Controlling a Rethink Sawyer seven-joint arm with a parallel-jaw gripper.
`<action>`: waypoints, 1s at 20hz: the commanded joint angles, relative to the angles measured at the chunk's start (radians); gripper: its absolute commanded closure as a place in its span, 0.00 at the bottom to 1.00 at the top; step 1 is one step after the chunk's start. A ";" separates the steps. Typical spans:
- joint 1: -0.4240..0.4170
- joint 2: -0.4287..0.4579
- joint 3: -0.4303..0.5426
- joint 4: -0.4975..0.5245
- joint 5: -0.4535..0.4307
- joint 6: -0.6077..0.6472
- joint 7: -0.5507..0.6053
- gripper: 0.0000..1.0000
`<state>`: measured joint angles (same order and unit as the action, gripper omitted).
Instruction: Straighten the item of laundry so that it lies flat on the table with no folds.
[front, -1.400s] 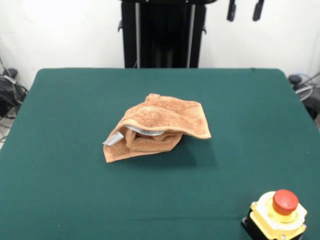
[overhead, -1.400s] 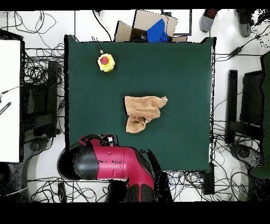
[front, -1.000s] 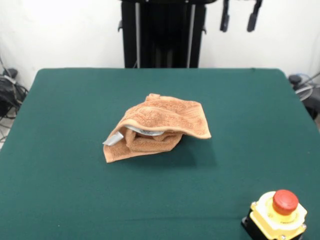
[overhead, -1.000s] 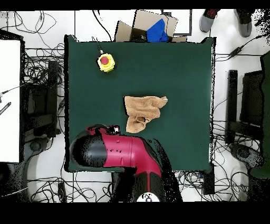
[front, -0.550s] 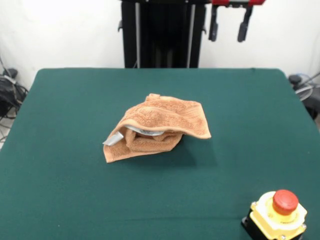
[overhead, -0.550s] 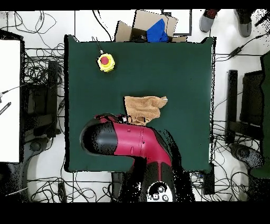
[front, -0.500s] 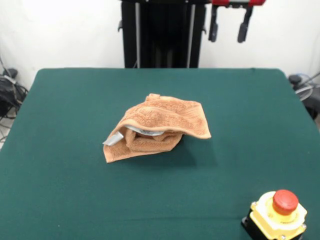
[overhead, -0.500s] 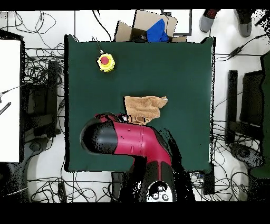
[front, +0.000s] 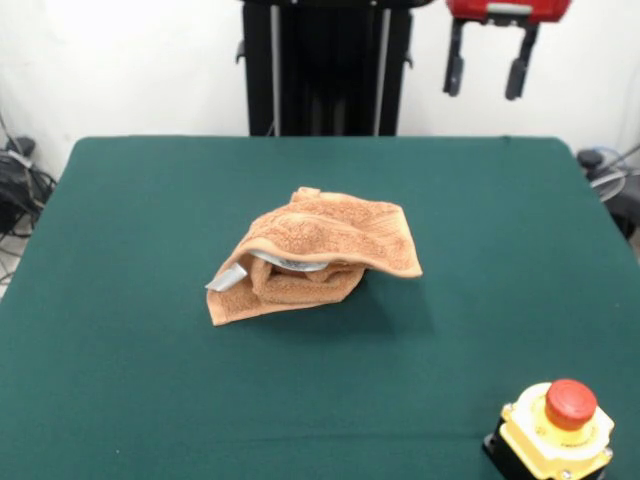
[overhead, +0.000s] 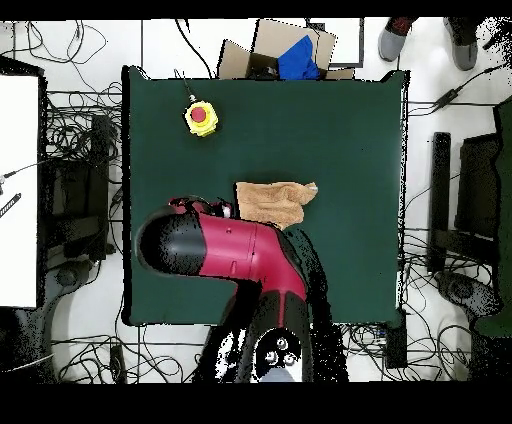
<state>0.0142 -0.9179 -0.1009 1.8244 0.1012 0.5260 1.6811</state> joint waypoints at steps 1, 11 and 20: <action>0.055 0.094 -0.092 -0.055 0.094 -0.002 0.417 0.00; 0.064 0.145 -0.105 -0.083 0.126 -0.040 0.472 0.00; 0.074 0.203 -0.130 -0.126 0.154 -0.060 0.519 0.00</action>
<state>0.0694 -0.7835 -0.2009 1.7066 0.2063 0.5241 1.8853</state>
